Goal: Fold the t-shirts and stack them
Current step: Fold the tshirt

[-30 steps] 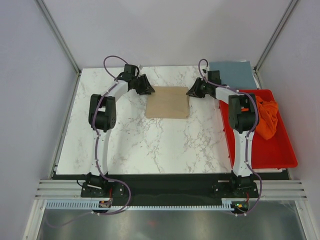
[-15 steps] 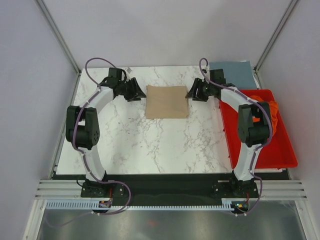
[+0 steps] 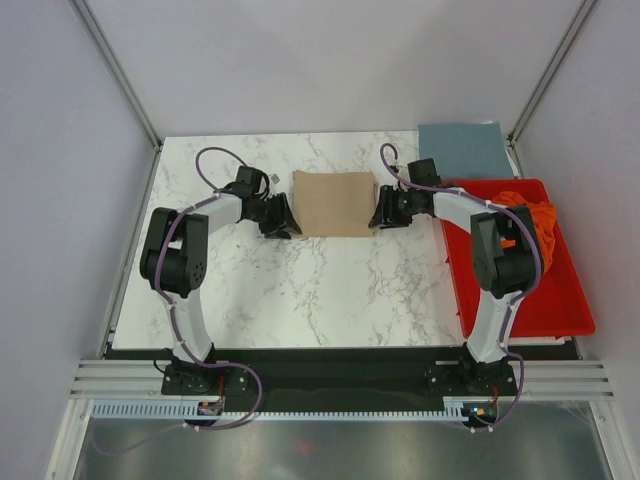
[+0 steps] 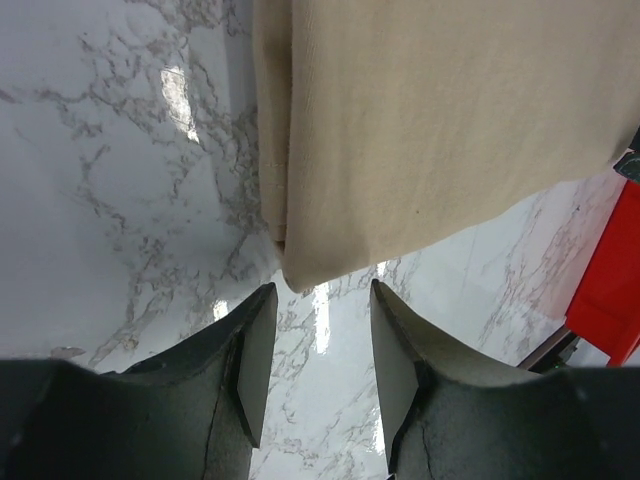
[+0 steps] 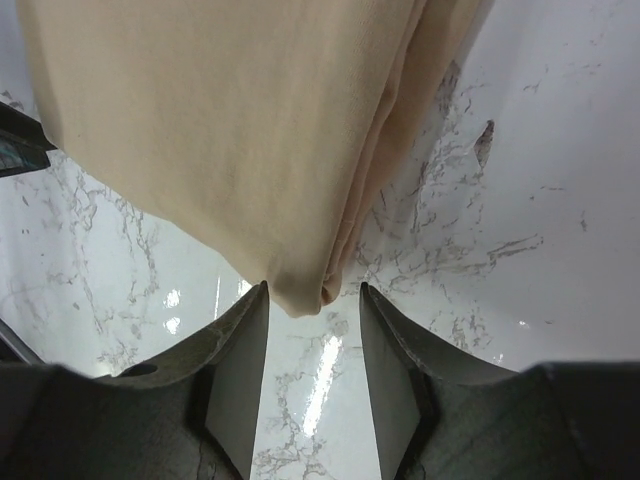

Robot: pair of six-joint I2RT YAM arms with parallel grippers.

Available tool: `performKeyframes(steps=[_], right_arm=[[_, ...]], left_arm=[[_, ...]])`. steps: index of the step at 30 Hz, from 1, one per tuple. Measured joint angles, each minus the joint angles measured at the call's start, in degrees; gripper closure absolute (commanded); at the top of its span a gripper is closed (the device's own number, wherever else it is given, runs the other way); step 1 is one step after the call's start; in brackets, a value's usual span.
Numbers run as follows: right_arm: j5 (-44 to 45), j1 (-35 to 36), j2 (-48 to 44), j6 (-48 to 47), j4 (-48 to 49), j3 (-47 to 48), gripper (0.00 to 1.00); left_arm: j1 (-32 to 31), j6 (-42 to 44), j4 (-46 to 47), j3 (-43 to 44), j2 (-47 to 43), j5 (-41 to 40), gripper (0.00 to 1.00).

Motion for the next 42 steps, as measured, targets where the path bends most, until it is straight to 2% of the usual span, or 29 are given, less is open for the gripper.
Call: performKeyframes(steps=[4, 7, 8, 9, 11, 12, 19, 26, 34, 37, 40, 41, 42], right_arm=[[-0.31, 0.28, 1.05, -0.76, 1.31, -1.25, 0.55], [-0.33, 0.28, 1.88, -0.85, 2.19, -2.67, 0.63], [-0.92, 0.28, 2.12, -0.74, 2.51, -2.93, 0.67], [-0.94, 0.28, 2.21, -0.76, 2.89, -2.99, 0.8], [-1.11, 0.28, 2.27, -0.87, 3.72, -3.32, 0.95], [-1.16, 0.28, 2.29, -0.96, 3.93, -3.5, 1.0], [-1.99, 0.48, -0.5, 0.7, 9.57, -9.77, 1.0], [-0.68, 4.37, -10.97, 6.03, 14.05, -24.13, 1.0], [4.57, 10.23, -21.55, 11.91, 14.43, -33.03, 1.0], [5.88, 10.91, -24.17, 13.55, 14.45, -35.39, 0.93], [6.56, 11.04, -25.83, 14.45, 14.36, -37.11, 0.87], [7.23, 11.02, -26.43, 14.49, 14.01, -37.42, 0.74], [7.76, 10.95, -27.15, 14.75, 13.05, -37.51, 0.67]], left_arm=[[-0.48, -0.04, 0.59, 0.0, 1.86, 0.24, 0.57], [-0.55, 0.0, 0.81, 0.0, 2.14, 0.02, 0.74], [-0.59, 0.0, 0.83, 0.0, 2.4, -0.07, 0.88], [-0.59, -0.07, 0.83, 0.0, 2.64, -0.09, 0.95], [-0.59, -0.02, 0.96, 0.0, 2.8, -0.42, 0.98], [-0.59, 0.0, 0.96, 0.0, 2.8, -0.55, 0.98], [-0.85, -0.02, 1.77, -2.27, 0.96, -1.55, 0.98], [-1.16, -0.02, -0.15, -11.43, -7.78, -2.03, 0.98], [-1.18, -0.02, -3.23, -19.23, -15.32, -2.64, 0.98], [-1.2, 0.0, -5.66, -21.75, -18.18, -3.87, 0.91], [-1.42, 0.28, -8.31, -21.94, -20.33, -5.38, 0.73], [-1.38, 0.72, -9.38, -21.77, -20.87, -5.99, 0.68], [-1.33, 0.92, -10.23, -21.57, -21.18, -6.25, 0.64]])
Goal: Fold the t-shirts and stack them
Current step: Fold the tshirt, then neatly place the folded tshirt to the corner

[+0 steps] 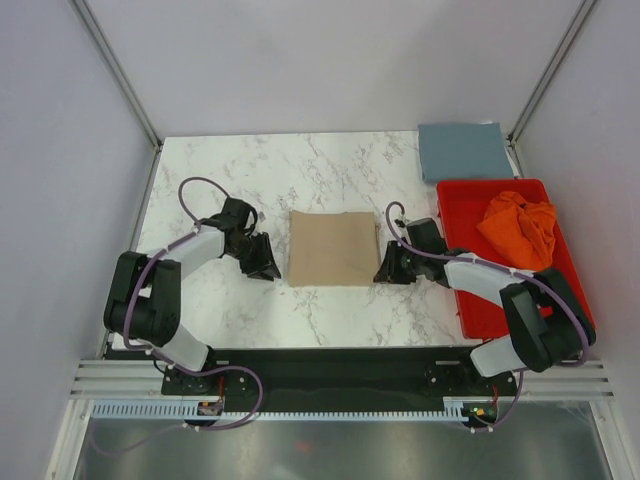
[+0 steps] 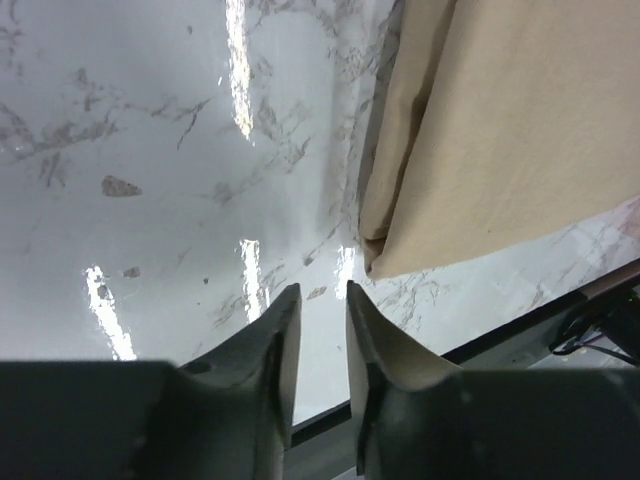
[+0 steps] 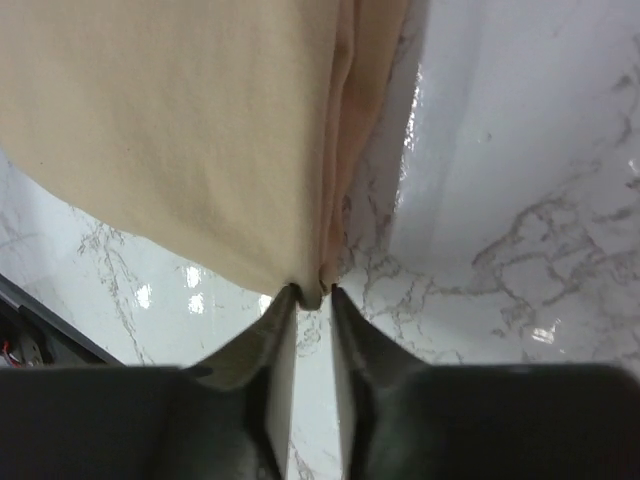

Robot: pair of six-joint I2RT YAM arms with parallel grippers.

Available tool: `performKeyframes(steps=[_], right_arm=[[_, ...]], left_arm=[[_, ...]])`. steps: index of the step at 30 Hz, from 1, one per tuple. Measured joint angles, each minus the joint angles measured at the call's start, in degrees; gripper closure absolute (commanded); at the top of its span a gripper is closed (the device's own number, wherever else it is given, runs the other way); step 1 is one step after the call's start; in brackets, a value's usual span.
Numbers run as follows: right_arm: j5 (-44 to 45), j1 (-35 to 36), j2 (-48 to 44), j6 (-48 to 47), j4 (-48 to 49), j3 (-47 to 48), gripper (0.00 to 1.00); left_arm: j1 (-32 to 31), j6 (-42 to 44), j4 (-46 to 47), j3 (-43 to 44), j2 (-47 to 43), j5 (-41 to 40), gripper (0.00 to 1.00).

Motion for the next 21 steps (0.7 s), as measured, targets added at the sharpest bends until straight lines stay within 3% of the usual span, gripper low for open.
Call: performKeyframes(steps=[2, 8, 12, 21], right_arm=[[1.29, -0.13, -1.57, 0.22, -1.46, 0.11, 0.5], [6.1, -0.15, -6.1, 0.52, -6.97, 4.42, 0.26], [9.57, -1.25, -5.18, 0.61, -8.15, 9.88, 0.2], [9.66, -6.69, 13.03, -2.75, -6.47, 25.42, 0.18]], left_arm=[[0.2, 0.81, -2.21, 0.92, -0.66, -0.26, 0.62], [0.24, 4.09, -7.91, 7.21, -3.58, 0.24, 0.62], [0.28, 5.35, -8.72, 9.99, -7.76, 0.04, 0.61], [0.28, 6.8, -5.64, 5.77, -20.85, -2.38, 0.6]])
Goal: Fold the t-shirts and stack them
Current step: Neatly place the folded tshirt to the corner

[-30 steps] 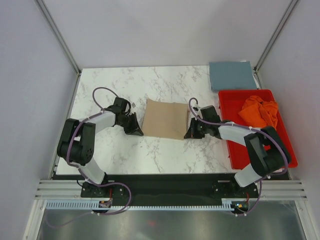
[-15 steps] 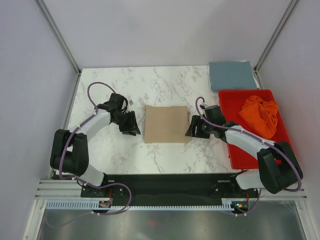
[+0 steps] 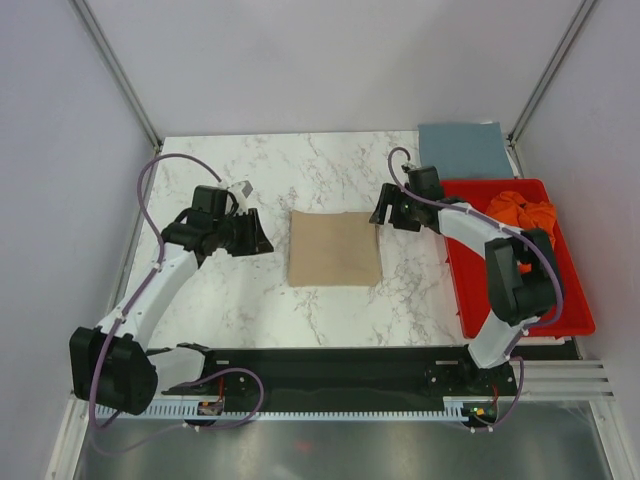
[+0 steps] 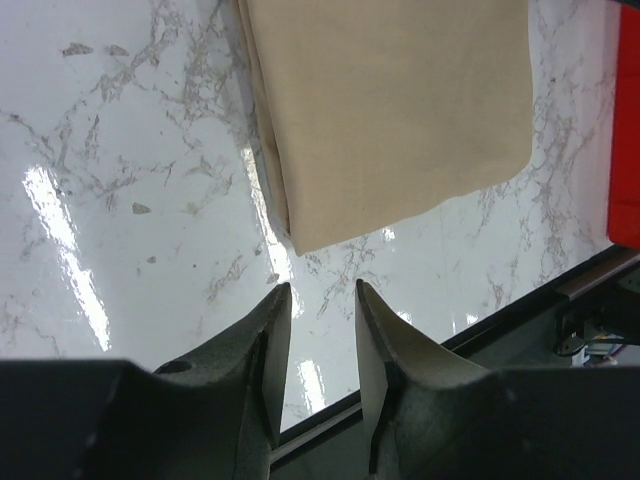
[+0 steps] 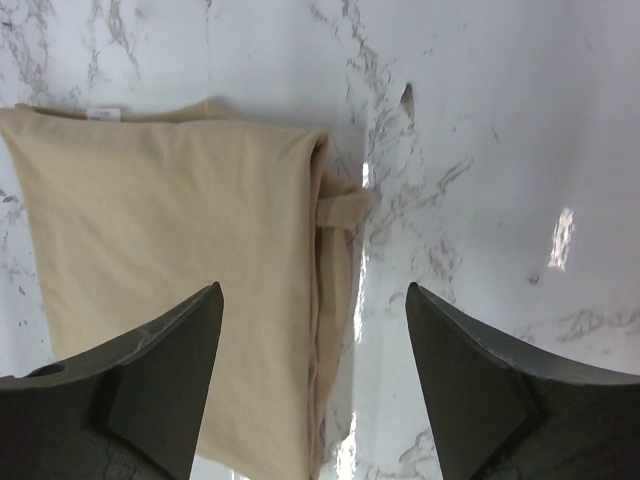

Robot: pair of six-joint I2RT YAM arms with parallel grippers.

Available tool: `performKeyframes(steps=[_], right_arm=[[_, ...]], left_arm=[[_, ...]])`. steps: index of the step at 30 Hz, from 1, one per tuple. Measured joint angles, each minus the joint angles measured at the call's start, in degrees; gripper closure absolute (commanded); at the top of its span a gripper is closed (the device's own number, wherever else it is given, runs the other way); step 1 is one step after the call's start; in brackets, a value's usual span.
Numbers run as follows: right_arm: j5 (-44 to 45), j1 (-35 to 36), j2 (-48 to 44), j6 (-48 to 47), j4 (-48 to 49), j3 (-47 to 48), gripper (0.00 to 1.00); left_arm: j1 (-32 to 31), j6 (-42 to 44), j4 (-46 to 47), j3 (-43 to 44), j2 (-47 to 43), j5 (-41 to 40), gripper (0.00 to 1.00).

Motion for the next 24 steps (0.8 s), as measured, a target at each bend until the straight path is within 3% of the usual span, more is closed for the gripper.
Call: performKeyframes(steps=[12, 22, 24], right_arm=[[-8.28, -1.77, 14.69, -8.02, -0.2, 9.84, 0.24], [-14.08, -2.69, 19.39, -14.73, -0.81, 14.32, 0.5], [-15.17, -3.02, 20.0, -15.52, -1.2, 14.93, 0.51]], left_arm=[[0.0, 0.02, 3.1, -5.14, -4.07, 1.44, 0.6], [0.0, 0.02, 3.37, -5.14, -3.87, 2.25, 0.6], [0.0, 0.02, 3.37, -5.14, -3.78, 2.27, 0.6]])
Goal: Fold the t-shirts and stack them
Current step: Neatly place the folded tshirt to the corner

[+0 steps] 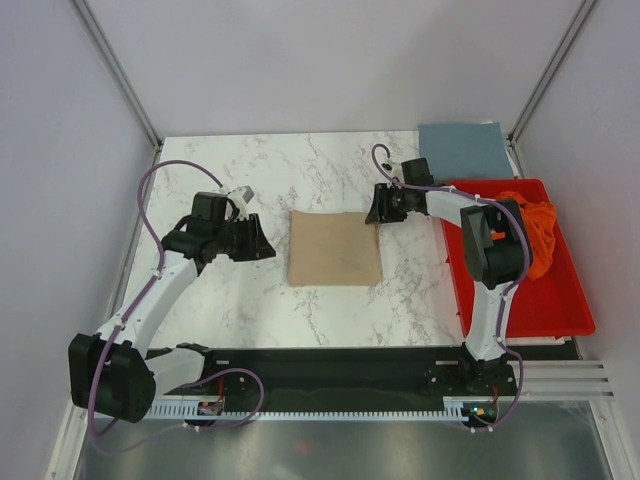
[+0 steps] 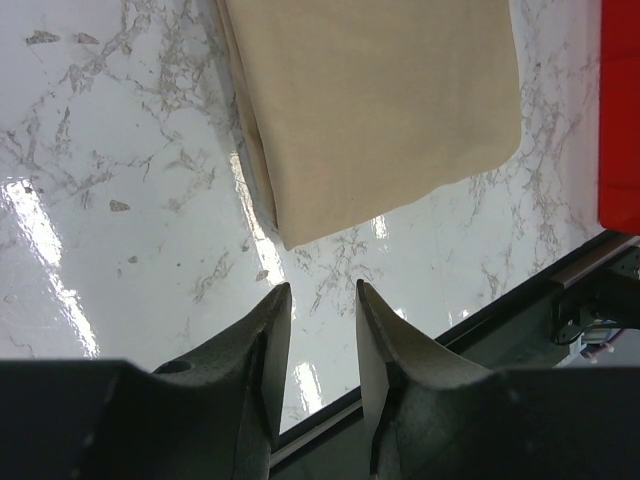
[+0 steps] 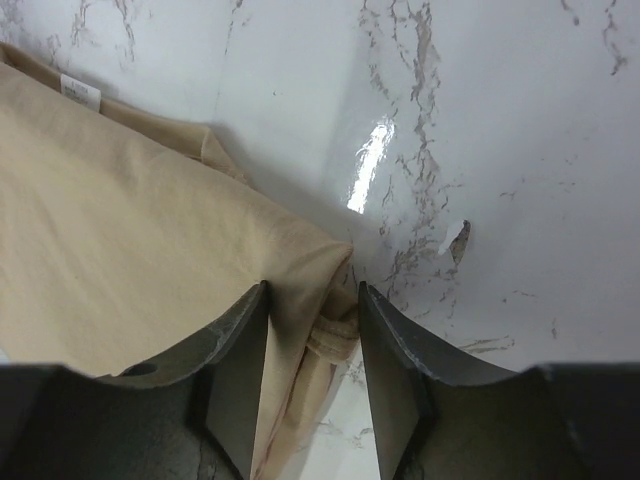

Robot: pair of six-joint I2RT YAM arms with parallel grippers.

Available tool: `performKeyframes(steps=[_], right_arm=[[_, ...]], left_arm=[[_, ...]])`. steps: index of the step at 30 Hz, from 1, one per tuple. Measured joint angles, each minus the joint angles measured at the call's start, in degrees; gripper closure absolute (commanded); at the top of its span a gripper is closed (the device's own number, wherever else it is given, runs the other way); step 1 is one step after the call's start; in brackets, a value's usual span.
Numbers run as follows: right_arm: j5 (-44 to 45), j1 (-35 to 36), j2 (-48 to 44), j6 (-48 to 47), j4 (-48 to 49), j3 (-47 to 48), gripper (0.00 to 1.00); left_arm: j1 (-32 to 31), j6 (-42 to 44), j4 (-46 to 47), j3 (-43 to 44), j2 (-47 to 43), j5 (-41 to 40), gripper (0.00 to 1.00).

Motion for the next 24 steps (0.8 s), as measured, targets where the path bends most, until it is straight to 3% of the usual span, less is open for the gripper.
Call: performKeyframes(steps=[10, 14, 17, 20, 21, 24], right_arm=[[-4.17, -0.83, 0.22, -2.4, -1.29, 0.02, 0.45], [-5.18, -0.92, 0.24, -2.89, -1.64, 0.02, 0.48], [-5.84, -0.94, 0.44, -3.21, -2.1, 0.02, 0.56], [-6.23, -0.98, 0.81, -3.85, -2.67, 0.09, 0.72], [-6.6, -0.98, 1.03, -3.96, -2.97, 0.2, 0.85], [-6.73, -0.96, 1.38, -4.63, -4.63, 1.29, 1.0]], left_arm=[[0.0, 0.0, 0.02, 0.0, 0.35, 0.31, 0.61], [0.0, 0.0, 0.02, 0.0, 0.35, 0.33, 0.61], [0.0, 0.0, 0.02, 0.0, 0.35, 0.35, 0.61], [0.0, 0.0, 0.02, 0.0, 0.35, 0.37, 0.61], [0.0, 0.0, 0.02, 0.0, 0.35, 0.37, 0.61], [0.0, 0.0, 0.02, 0.0, 0.46, 0.39, 0.61]])
